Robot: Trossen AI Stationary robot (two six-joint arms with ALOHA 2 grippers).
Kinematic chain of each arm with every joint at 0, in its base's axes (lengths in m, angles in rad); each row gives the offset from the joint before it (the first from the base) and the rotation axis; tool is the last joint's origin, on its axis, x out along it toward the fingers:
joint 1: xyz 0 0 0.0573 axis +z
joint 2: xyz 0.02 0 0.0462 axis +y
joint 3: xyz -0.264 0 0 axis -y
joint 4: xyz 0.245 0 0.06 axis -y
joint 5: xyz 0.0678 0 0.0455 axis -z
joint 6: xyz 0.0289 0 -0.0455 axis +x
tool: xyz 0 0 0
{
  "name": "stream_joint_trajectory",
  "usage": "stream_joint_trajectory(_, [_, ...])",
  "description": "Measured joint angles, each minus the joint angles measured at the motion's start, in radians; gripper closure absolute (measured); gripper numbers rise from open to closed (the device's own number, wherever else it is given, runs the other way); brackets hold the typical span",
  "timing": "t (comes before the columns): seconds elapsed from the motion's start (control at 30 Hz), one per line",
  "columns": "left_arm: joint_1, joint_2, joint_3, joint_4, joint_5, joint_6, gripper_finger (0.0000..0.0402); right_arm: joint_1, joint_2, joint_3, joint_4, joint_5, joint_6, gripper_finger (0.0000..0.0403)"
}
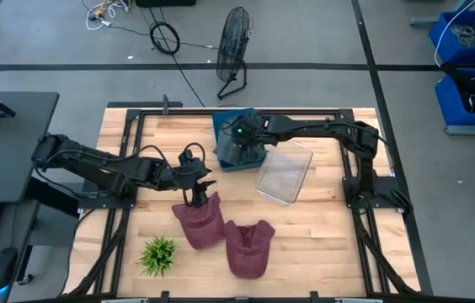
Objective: Pick & Place hat
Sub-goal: Put the gray cap into the blue bin, then put the red cap into the transparent bin
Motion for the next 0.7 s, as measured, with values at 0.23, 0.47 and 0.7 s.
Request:
stream_joint_trajectory(0.23, [0.0,0.0,0.0,0.0,0.0,-0.002,0.022,-0.002,0.0,0.0,-0.002,-0.006,-0.026,0.0301])
stream_joint_trajectory(0.47, [0.0,0.0,0.0,-0.003,0.001,-0.017,0.022,0.038,-0.028,0.02,-0.061,0.053,-0.03,0.022])
stream_joint_trajectory(0.7, [0.0,0.0,0.0,-0.007,0.128,-0.051,0.022,0.12,-0.096,0.123,-0.284,0.199,-0.005,0.0176])
